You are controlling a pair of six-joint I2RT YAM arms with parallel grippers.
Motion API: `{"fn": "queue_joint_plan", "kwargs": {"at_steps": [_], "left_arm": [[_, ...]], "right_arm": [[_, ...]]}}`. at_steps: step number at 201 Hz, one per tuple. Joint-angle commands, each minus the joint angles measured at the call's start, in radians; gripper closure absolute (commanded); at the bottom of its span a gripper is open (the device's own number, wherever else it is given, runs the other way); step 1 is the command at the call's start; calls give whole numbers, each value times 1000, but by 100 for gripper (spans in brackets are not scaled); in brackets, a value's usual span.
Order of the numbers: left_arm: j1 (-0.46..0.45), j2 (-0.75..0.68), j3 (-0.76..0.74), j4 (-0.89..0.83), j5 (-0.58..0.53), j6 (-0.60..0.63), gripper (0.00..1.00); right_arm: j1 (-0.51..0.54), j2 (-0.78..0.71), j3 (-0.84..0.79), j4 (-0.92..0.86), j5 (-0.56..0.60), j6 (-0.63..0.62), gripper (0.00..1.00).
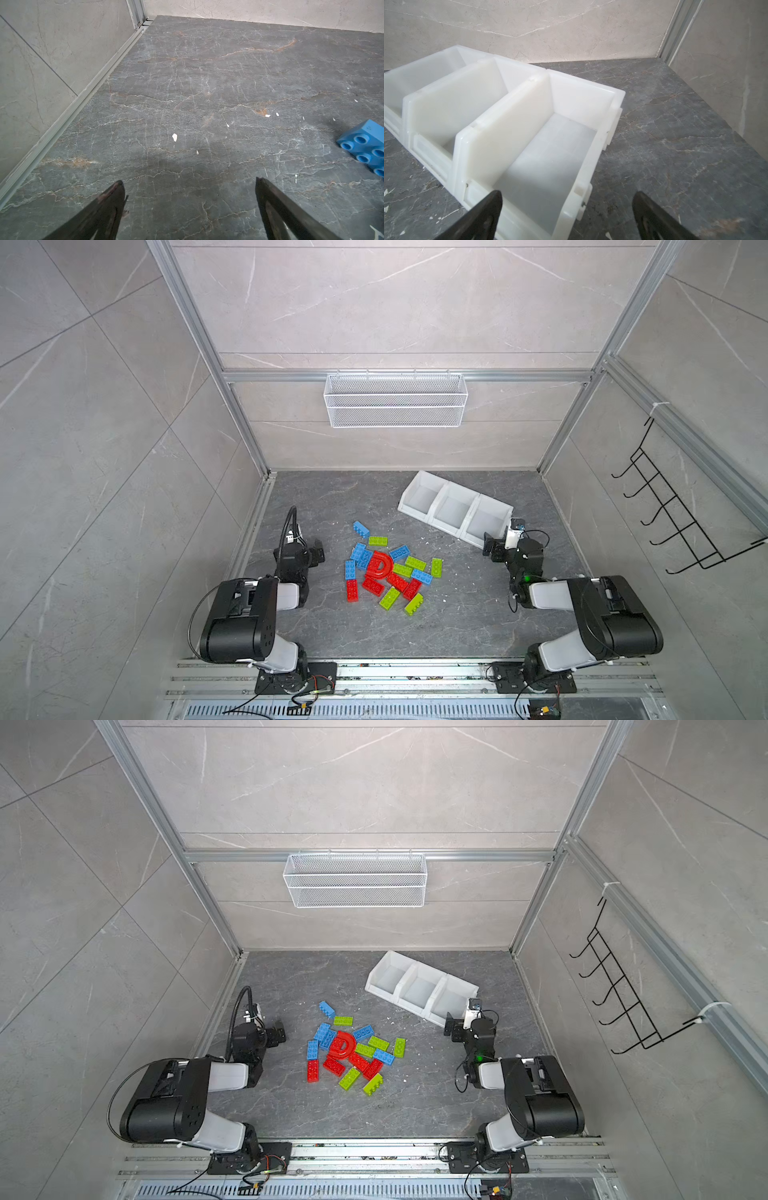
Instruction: Sort the legos into containers by color
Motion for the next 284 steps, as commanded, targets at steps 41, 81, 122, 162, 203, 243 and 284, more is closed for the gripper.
{"fn": "queue_joint_plan", "kwargs": {"at_steps": [41,81,122,162,203,243,284], "left_arm": [[5,1,24,45,-18,17,0],[5,1,24,46,-19,18,0],[5,1,26,45,-19,18,0],[5,2,26,44,-18,18,0],[5,0,24,47,-19,17,0],[-17,-166,134,-277,-52,26,0],[-62,-436,363,-786,86,-250,0]], "right_arm": [[-3,9,19,12,-12,-21,0],[-3,11,21,12,-11,-21,0],[-3,10,22,9,-14,-18,0],[-3,11,23,8,-14,-19,0],[-3,9,22,11,-11,-20,0],[4,-205,175,-419,73,25,7],[120,-363,457,-1015,-42,282,22]]}}
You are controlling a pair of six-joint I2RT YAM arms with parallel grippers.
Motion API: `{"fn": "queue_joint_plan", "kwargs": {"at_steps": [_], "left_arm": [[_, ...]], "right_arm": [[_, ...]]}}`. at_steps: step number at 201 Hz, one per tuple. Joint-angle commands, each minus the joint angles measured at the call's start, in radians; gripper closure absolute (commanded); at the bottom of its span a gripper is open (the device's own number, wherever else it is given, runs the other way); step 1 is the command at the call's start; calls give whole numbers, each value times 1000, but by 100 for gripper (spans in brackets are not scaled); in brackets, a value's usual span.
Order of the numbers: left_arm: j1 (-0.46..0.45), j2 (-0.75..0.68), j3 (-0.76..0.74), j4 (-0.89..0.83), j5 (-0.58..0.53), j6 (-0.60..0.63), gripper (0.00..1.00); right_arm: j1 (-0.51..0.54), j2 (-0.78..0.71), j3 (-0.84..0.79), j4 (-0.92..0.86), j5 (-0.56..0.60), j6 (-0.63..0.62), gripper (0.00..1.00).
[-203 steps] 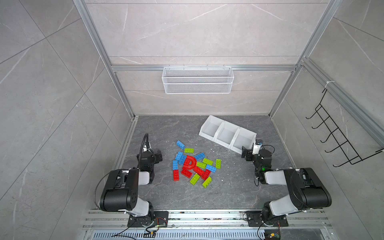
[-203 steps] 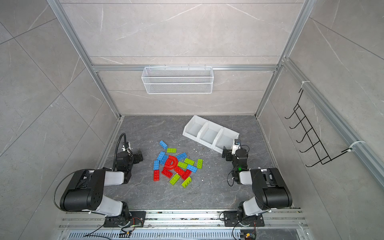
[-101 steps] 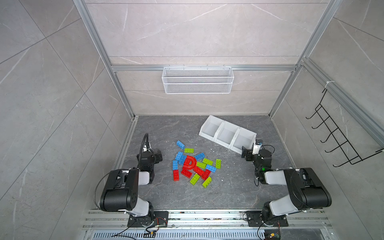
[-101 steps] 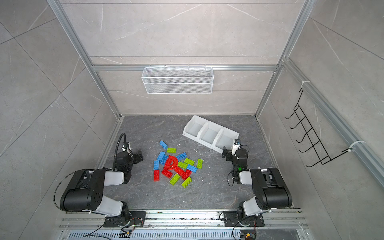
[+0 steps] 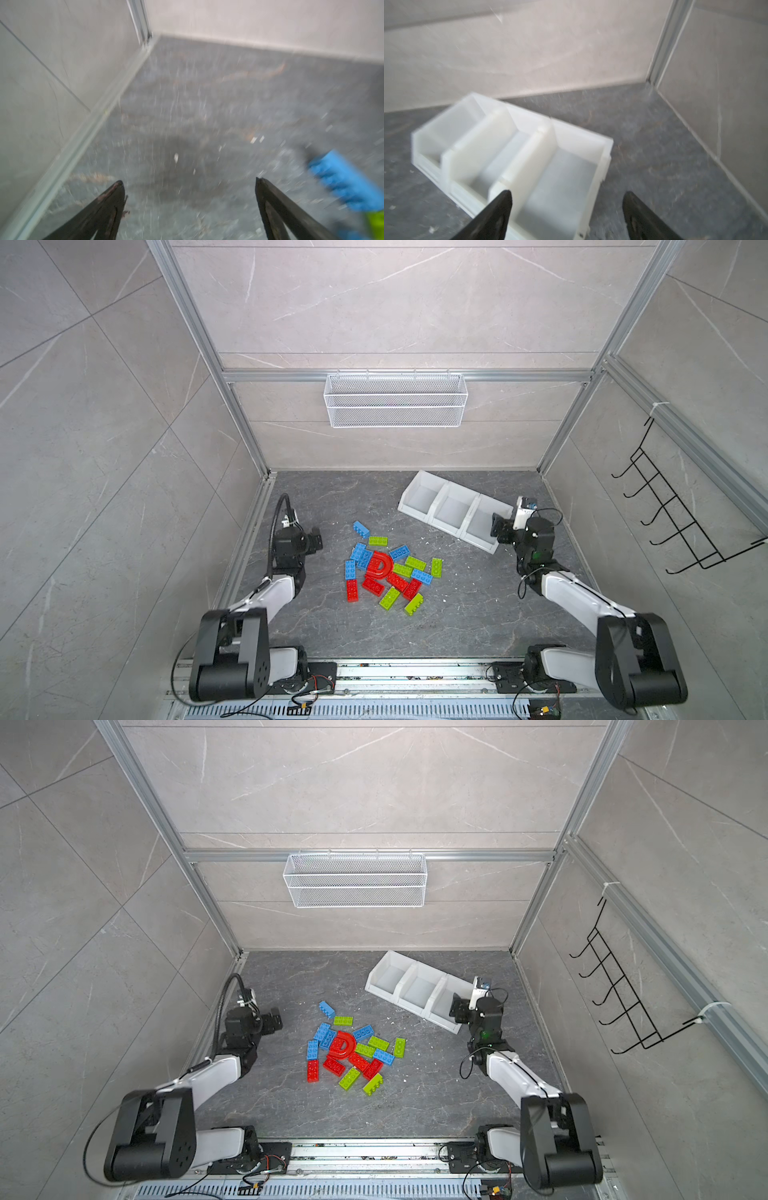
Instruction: Sort the legos into containers by color
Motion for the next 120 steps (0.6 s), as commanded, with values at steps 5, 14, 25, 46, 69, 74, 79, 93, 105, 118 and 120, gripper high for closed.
{"fn": "queue_joint_plan", "kwargs": {"at_steps": [5,14,25,46,69,74,79,93,105,118,120], "left_arm": [[-40,-168,128,-339,126,-178,0],[-67,-199,145,-415,144,-180,0],[-108,-240,136,-474,137,-181,0],[-179,-329,31,-445,129,-151,0],[-193,-393,-82,-376,137,-173,0],[-192,-398,-99,-360,145,-178,0],[-195,-402,-116,-344,148,-183,0],[-195,-404,-144,-326,153,-186,0],[-194,-403,-157,-326,148,-176,0],[-194,-401,-162,-327,150,-169,0],[-195,-401,-162,-328,150,-168,0]], "right_arm": [[129,-72,140,-464,-38,196,22],[179,-86,145,-503,-37,237,23],[234,-82,162,-571,-36,284,24],[360,-20,213,-683,-2,317,29],[432,94,236,-691,13,336,30],[435,124,248,-699,13,337,30],[436,148,260,-705,15,335,30],[436,199,294,-710,44,326,30],[430,241,345,-725,84,312,29],[410,292,412,-767,130,284,28],[404,300,422,-775,132,281,29]]}}
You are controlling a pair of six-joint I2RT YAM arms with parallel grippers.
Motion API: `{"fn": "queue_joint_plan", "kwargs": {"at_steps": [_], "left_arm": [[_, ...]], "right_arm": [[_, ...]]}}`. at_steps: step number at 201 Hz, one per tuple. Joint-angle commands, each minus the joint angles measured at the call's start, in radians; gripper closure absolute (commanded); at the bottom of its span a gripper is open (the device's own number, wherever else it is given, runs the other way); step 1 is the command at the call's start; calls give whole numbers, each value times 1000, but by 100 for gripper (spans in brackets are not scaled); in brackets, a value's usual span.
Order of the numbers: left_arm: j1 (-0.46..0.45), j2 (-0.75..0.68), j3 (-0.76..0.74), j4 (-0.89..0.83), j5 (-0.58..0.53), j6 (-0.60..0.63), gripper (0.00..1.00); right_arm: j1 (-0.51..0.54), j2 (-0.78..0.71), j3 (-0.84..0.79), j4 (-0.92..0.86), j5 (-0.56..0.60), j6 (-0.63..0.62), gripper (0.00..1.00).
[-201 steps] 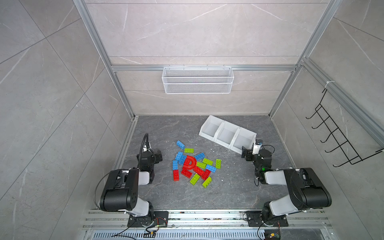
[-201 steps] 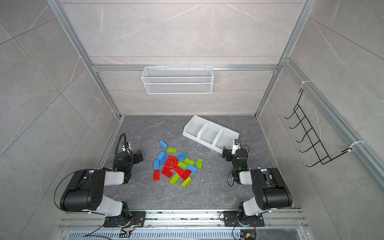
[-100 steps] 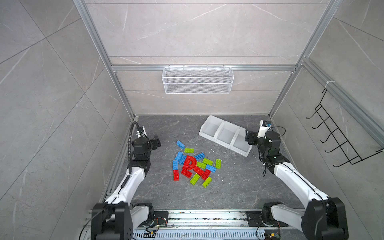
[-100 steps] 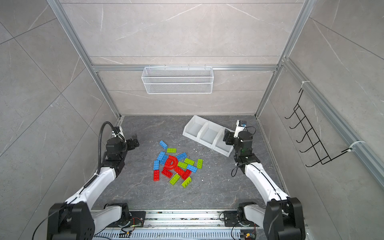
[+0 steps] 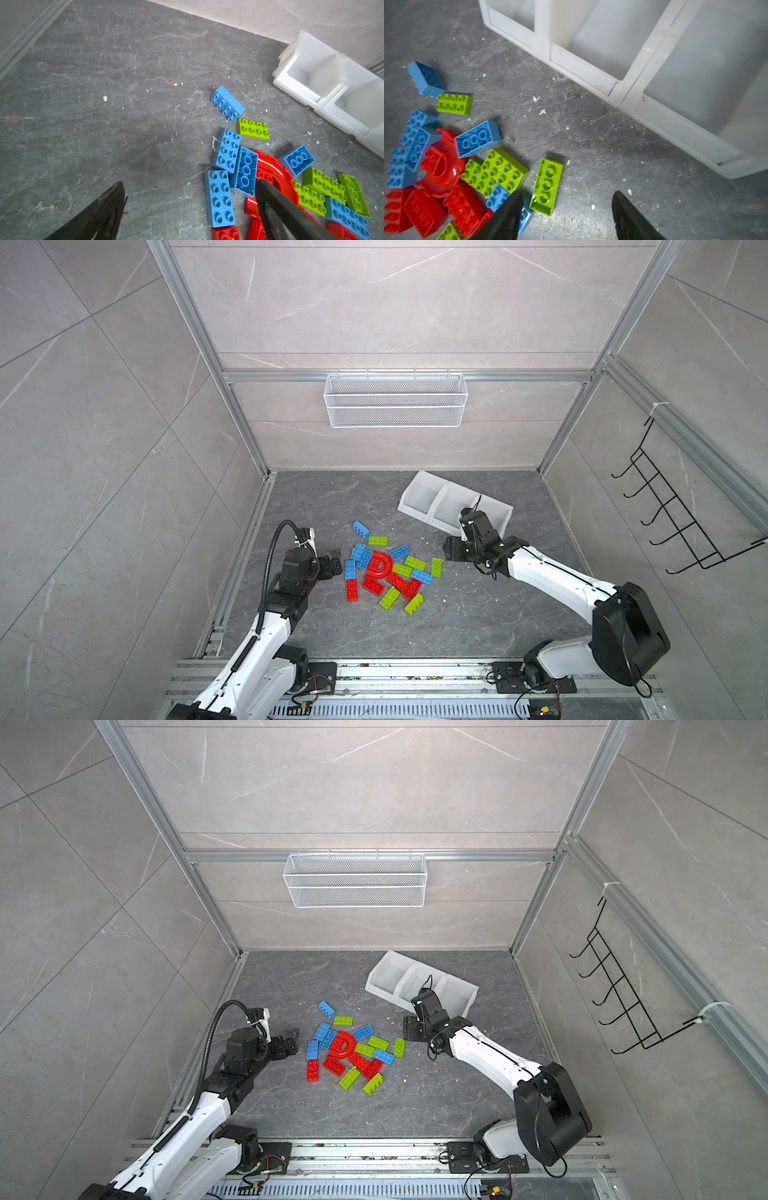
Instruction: Sort the legos into containers by color
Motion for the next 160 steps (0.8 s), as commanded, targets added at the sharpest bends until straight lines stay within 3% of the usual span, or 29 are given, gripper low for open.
{"fn": "queue_joint_plan", "kwargs": {"at_steps": [1,35,110,160], "left_arm": [[-2,-19,14,38,21,-1,0],[-1,-29,4,38,64,13,0],[-2,-122,-46,45,27,34,0],[-1,-211,-76,63,1,25,0]], "right_arm": [[-32,54,131,-80,95,-16,29],[-153,179,213,-64,23,-28,31],[-210,504,537,-141,31,-59,27],[-240,565,595,-193,57,-71,31]]}}
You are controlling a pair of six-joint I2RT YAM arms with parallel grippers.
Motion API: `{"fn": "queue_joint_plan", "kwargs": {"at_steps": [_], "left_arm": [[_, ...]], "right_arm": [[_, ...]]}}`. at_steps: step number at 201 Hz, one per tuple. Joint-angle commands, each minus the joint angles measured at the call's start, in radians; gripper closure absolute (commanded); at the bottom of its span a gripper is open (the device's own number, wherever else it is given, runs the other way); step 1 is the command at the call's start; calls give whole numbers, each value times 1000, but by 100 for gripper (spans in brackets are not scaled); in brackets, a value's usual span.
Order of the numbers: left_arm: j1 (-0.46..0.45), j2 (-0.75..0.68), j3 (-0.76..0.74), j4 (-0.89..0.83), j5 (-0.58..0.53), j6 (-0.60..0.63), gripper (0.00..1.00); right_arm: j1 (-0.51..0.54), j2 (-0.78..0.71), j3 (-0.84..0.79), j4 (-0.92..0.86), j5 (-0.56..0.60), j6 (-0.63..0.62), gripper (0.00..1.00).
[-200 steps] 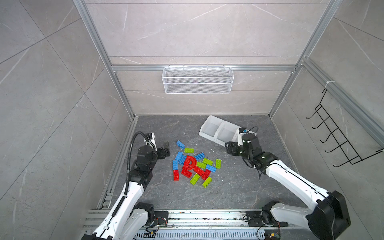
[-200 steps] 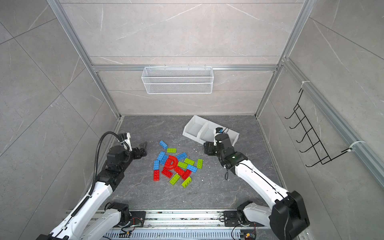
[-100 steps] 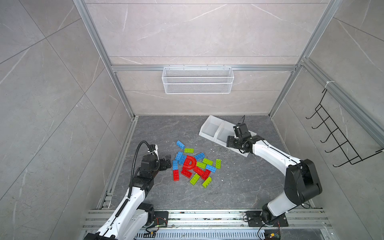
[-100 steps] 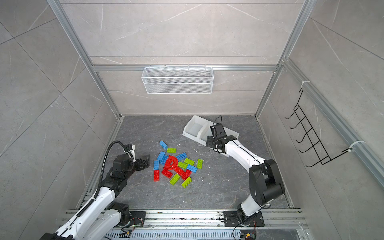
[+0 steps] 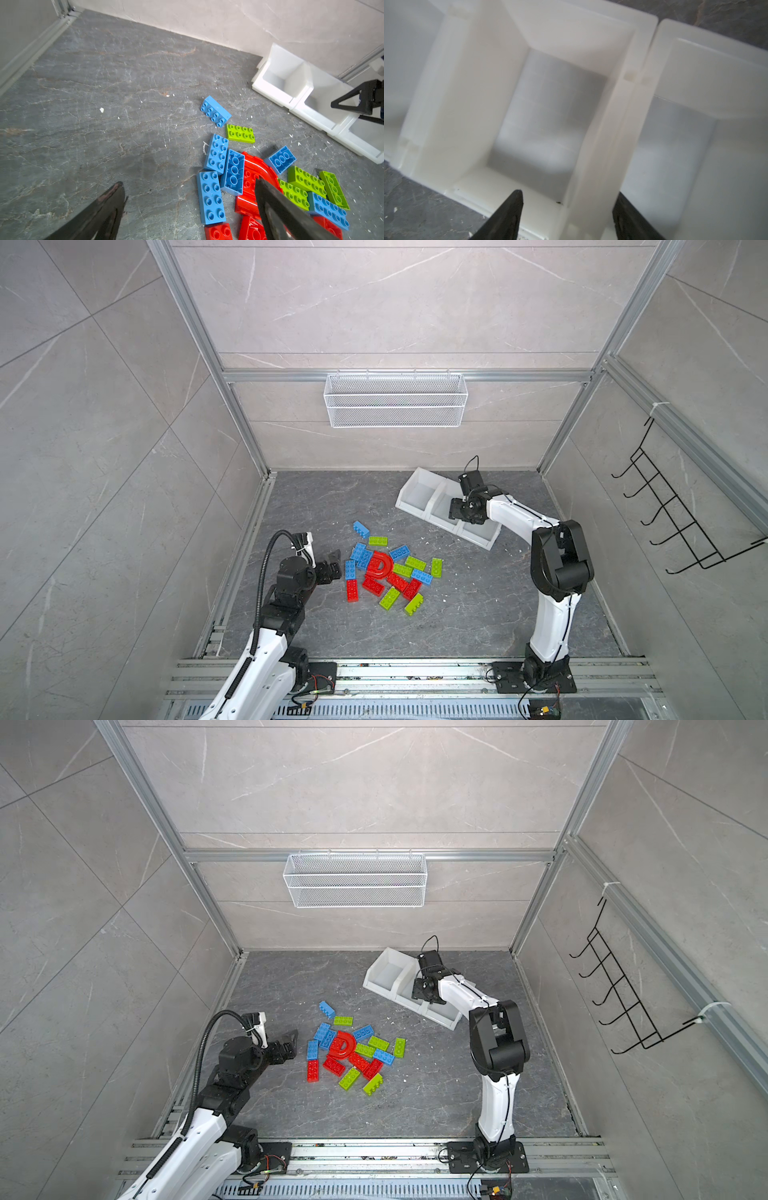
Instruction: Sort the legos into containers by color
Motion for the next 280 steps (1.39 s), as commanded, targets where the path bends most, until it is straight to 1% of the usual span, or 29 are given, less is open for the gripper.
{"fn": "queue_joint_plan", "kwargs": {"at_steps": [1,19,59,121,132,137,164,196,216,227,237,245,261,280], "left_arm": [[-2,-38,-15,42,-20,10,0],[-2,-51,-16,35,-21,11,0],[-1,-38,-8,28,-26,29,0],[-2,-27,4,31,0,22,0],[-1,-27,4,25,5,20,0],[-1,-28,2,25,7,18,0],[-1,-40,-12,27,8,10,0],[-1,-47,-30,40,3,11,0],[-2,-38,-37,56,22,23,0],[-2,-28,-34,61,33,28,0],[-2,-19,-33,63,40,34,0],[-2,-11,-31,65,45,39,0],[-1,-4,-29,66,60,49,0],[-2,-1,-31,76,87,60,0]], "right_arm": [[-9,33,43,-63,22,-24,31],[-9,50,59,-56,19,-24,32],[-9,110,135,-88,11,-42,42],[3,104,135,-98,-23,-63,66],[9,101,140,-106,-17,-70,74],[10,98,140,-108,-11,-71,75],[10,76,130,-93,-8,-68,75],[11,92,134,-91,-27,-54,76],[10,89,130,-82,-21,-69,75],[10,87,132,-80,-22,-93,69],[10,78,137,-88,-23,-107,57],[9,65,136,-91,-30,-114,51],[10,16,121,-81,-43,-116,45],[11,-67,96,-75,-56,-111,40]]}}
